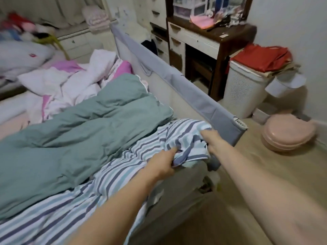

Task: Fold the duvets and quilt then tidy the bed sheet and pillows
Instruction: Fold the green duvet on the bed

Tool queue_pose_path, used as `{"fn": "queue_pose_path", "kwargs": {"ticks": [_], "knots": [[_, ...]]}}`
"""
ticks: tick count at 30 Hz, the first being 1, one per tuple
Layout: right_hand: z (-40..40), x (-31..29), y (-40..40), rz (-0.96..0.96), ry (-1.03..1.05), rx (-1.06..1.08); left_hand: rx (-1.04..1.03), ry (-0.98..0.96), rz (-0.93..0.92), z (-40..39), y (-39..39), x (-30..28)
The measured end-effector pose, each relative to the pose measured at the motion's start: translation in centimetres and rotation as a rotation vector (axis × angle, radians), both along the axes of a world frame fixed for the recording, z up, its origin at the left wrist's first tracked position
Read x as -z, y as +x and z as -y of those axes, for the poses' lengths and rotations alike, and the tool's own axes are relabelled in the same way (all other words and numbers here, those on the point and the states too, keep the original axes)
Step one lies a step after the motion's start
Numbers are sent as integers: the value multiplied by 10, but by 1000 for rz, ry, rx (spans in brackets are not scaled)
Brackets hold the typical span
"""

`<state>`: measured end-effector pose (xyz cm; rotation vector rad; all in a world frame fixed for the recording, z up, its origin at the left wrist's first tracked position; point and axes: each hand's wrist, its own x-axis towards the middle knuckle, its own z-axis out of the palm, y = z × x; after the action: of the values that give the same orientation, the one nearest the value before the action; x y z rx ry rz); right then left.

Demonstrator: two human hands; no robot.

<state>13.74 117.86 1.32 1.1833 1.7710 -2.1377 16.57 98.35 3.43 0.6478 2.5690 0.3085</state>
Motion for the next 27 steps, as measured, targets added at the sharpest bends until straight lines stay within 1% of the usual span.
{"fn": "queue_pose_path", "kwargs": {"ticks": [2, 4, 5, 6, 8, 10, 12, 13, 14, 16, 18, 22, 25, 27], "knots": [[-43, -26, -5, -137, 136, 175, -38, 70, -19, -36, 9, -5], [-83, -42, 1, -229, 288, 348, 13, 120, -40, -73, 18, -22], [-101, -40, 10, -230, 346, 393, 66, 121, -30, -93, 27, -30], [-116, -31, 27, -186, 392, 422, 108, 99, 3, -111, 40, -33], [-136, -6, 68, -38, 492, 380, 165, 24, 88, -135, 63, -19], [-149, 22, 104, 128, 598, 220, 194, -54, 197, -148, 76, 0], [-155, 41, 118, 228, 705, 14, 184, -101, 302, -155, 70, 12], [-157, 48, 117, 264, 725, -87, 158, -123, 320, -157, 63, 14], [-156, 52, 113, 300, 745, -208, 129, -129, 298, -157, 52, 14], [-149, 55, 101, 342, 802, -486, 58, -90, 175, -154, 30, 13], [-135, 47, 84, 296, 850, -681, -19, -80, 70, -140, 10, 11], [-99, 16, 37, 42, 868, -782, -182, -96, 24, -97, -25, 1], [-85, -10, 3, -80, 894, -834, -291, -16, -15, -67, -49, -4], [-80, -29, -19, -144, 921, -881, -312, 2, -14, -50, -66, -12]]}}
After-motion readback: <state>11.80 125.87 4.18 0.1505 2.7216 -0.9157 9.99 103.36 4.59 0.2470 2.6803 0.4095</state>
